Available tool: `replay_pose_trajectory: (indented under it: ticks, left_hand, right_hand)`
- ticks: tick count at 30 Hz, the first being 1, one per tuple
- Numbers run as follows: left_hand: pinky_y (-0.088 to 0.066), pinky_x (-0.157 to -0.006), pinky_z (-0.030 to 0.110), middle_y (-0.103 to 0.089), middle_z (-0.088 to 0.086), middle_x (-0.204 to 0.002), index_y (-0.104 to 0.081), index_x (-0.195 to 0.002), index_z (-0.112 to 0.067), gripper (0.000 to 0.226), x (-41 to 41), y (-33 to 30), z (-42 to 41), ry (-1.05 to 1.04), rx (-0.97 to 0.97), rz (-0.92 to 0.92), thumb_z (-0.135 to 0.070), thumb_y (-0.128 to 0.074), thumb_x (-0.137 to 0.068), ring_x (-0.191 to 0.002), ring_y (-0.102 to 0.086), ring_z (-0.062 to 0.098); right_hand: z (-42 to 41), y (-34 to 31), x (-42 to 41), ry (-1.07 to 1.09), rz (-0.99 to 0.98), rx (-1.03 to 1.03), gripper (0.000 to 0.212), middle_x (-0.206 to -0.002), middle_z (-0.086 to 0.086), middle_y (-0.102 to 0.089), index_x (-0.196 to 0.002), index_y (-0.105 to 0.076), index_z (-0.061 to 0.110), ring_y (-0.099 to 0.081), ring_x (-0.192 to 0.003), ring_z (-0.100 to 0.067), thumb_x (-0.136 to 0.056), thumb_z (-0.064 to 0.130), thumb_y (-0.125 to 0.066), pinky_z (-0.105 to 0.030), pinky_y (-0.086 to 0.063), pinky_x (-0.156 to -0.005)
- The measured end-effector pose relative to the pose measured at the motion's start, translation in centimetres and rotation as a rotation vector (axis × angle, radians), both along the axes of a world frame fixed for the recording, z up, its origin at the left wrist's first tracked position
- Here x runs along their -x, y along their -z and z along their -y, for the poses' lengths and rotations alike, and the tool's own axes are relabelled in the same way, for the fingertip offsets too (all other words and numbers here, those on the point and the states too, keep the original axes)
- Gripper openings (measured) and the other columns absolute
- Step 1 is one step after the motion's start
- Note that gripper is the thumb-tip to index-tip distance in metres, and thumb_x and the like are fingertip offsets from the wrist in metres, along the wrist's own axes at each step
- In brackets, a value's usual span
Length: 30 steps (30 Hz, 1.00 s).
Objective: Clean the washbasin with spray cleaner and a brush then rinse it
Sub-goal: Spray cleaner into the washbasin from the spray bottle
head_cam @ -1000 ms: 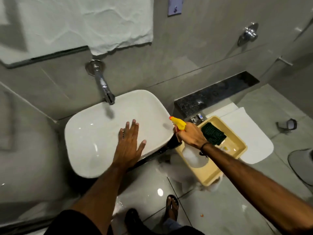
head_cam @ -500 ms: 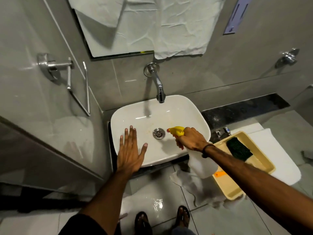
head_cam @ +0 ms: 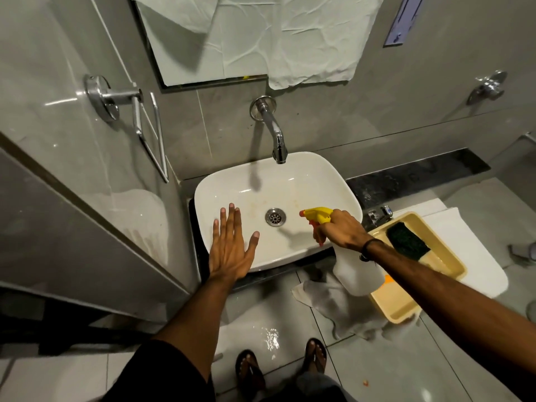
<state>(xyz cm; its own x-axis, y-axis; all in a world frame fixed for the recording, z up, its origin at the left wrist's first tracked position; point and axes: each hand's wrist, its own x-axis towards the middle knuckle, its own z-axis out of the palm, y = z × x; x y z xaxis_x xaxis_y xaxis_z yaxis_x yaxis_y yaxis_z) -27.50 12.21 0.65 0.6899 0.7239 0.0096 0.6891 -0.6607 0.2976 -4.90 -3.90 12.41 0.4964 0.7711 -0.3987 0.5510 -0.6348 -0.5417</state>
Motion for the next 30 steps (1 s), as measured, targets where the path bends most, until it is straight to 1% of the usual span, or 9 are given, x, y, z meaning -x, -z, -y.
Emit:
replay_pose_trajectory:
  ticks: [7, 11, 17, 21, 22, 24, 25, 28, 30]
  left_hand:
    - [0.006, -0.133, 0.047, 0.019, 0.003, -0.174, 0.01, -0.165, -0.014, 0.079, -1.1, -0.3, 0.1, 0.073, 0.044, 0.01, -0.056, -0.021, -0.106, -0.161, 0.021, 0.021]
    - [0.005, -0.133, 0.047, 0.015, 0.003, -0.175, 0.006, -0.166, -0.013, 0.08, -4.5, -1.0, 1.2, 0.149, 0.056, 0.053, -0.055, -0.026, -0.107, -0.162, 0.017, 0.022]
    - [0.004, -0.133, 0.047, 0.016, 0.004, -0.175, 0.007, -0.165, -0.012, 0.079, -11.1, -1.2, 4.6, 0.268, 0.072, 0.038, -0.055, -0.024, -0.107, -0.162, 0.017, 0.023]
    - [0.001, -0.133, 0.049, 0.011, 0.007, -0.175, 0.004, -0.165, -0.01, 0.08, -16.3, -1.8, 6.9, 0.352, 0.091, 0.039, -0.055, -0.026, -0.106, -0.163, 0.012, 0.026]
    - [0.001, -0.133, 0.05, 0.011, 0.008, -0.175, 0.005, -0.165, -0.01, 0.08, -17.8, -1.9, 7.7, 0.377, 0.092, 0.035, -0.055, -0.026, -0.106, -0.163, 0.012, 0.026]
    - [0.0, -0.133, 0.05, 0.009, 0.01, -0.175, 0.006, -0.165, -0.009, 0.081, -20.6, -2.1, 9.2, 0.425, 0.074, 0.028, -0.054, -0.027, -0.106, -0.163, 0.01, 0.028]
    - [0.0, -0.133, 0.049, 0.009, 0.011, -0.175, 0.005, -0.165, -0.008, 0.082, -22.1, -2.2, 9.9, 0.447, 0.076, 0.024, -0.055, -0.028, -0.106, -0.163, 0.009, 0.028]
    - [-0.001, -0.133, 0.047, 0.005, 0.012, -0.175, 0.001, -0.165, -0.006, 0.086, -25.8, -2.1, 10.9, 0.463, 0.057, -0.019, -0.059, -0.029, -0.104, -0.163, 0.005, 0.029]
    - [-0.005, -0.133, 0.048, 0.005, 0.013, -0.175, -0.001, -0.165, -0.006, 0.088, -27.3, -1.5, 11.0, 0.471, 0.035, -0.082, -0.062, -0.028, -0.103, -0.163, 0.004, 0.03]
  right_hand:
    - [2.4, -0.9, -2.1, 0.064, 0.087, 0.122, 0.067, -0.101, 0.004, -0.083, -0.105, -0.084, 0.029, -0.074, -0.103, -0.024, -0.077, 0.06, -0.032, -0.043, -0.059, -0.101]
    - [3.5, -0.6, -3.6, 0.154, 0.065, 0.092, 0.044, -0.105, 0.0, -0.082, -0.108, -0.083, 0.03, -0.073, -0.109, -0.026, -0.082, 0.036, -0.048, -0.045, -0.059, -0.1]
    - [6.0, 0.8, -6.4, 0.297, 0.069, -0.093, 0.05, -0.097, 0.005, -0.084, -0.117, -0.082, 0.033, -0.076, -0.094, -0.025, -0.073, 0.025, -0.059, -0.042, -0.062, -0.091]
    - [9.5, 2.6, -9.1, 0.41, 0.175, -0.226, 0.073, -0.08, -0.007, -0.078, -0.147, -0.06, 0.045, -0.068, -0.074, -0.032, -0.078, 0.021, -0.059, -0.038, -0.059, -0.073]
    - [10.4, 3.4, -9.9, 0.465, 0.177, -0.226, 0.067, -0.073, -0.006, -0.075, -0.141, -0.067, 0.041, -0.065, -0.07, -0.032, -0.076, 0.027, -0.06, -0.036, -0.054, -0.066]
    - [11.8, 5.0, -11.8, 0.64, 0.13, -0.218, 0.043, -0.064, -0.011, -0.069, -0.097, -0.084, 0.017, -0.063, -0.067, -0.039, -0.068, 0.041, -0.062, -0.037, -0.044, -0.057]
    - [12.3, 5.8, -12.9, 0.724, 0.085, -0.217, 0.042, -0.067, -0.018, -0.07, -0.081, -0.08, 0.005, -0.064, -0.069, -0.045, -0.07, 0.043, -0.066, -0.041, -0.045, -0.058]
    - [12.7, 9.0, -15.6, 0.856, -0.019, -0.155, 0.045, -0.086, -0.029, -0.073, -0.083, -0.074, -0.005, -0.063, -0.074, -0.043, -0.089, 0.039, -0.071, -0.043, -0.043, -0.064]
    - [12.5, 11.5, -17.2, 0.88, -0.053, -0.133, 0.04, -0.082, -0.025, -0.067, -0.071, -0.069, 0.005, -0.067, -0.081, -0.045, -0.095, 0.038, -0.067, -0.037, -0.04, -0.068]
